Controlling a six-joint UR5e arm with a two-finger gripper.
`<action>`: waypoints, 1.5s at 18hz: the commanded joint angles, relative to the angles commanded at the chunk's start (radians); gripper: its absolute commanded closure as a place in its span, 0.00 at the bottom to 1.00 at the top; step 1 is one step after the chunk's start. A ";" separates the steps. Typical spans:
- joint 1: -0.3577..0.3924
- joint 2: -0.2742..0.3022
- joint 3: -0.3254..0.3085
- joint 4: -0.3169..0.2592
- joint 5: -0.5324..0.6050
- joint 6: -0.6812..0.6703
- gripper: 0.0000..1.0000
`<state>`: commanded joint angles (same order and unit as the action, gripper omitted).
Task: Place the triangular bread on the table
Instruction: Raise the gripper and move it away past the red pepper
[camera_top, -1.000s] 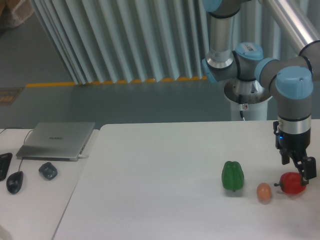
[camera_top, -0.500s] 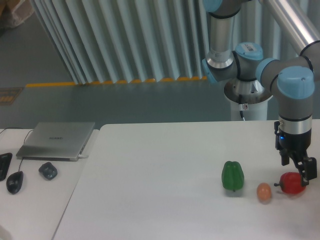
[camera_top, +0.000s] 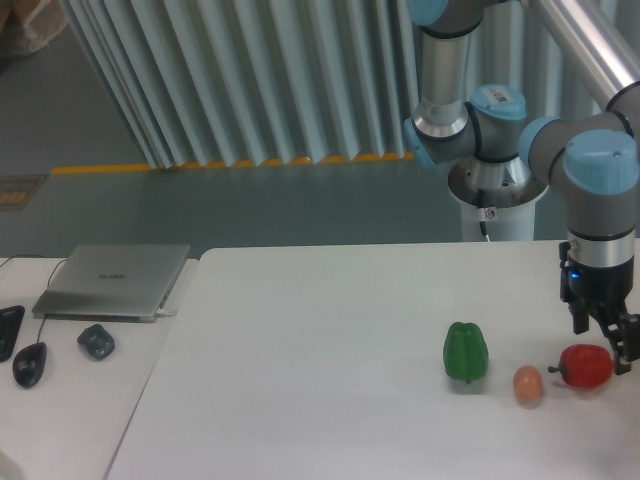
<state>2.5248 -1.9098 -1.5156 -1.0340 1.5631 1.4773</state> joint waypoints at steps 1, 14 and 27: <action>0.008 -0.002 0.000 0.009 0.000 -0.017 0.00; 0.124 -0.060 0.069 0.112 -0.116 -0.117 0.00; 0.244 -0.101 0.058 0.106 -0.094 0.356 0.00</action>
<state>2.7687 -2.0110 -1.4573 -0.9281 1.4696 1.8330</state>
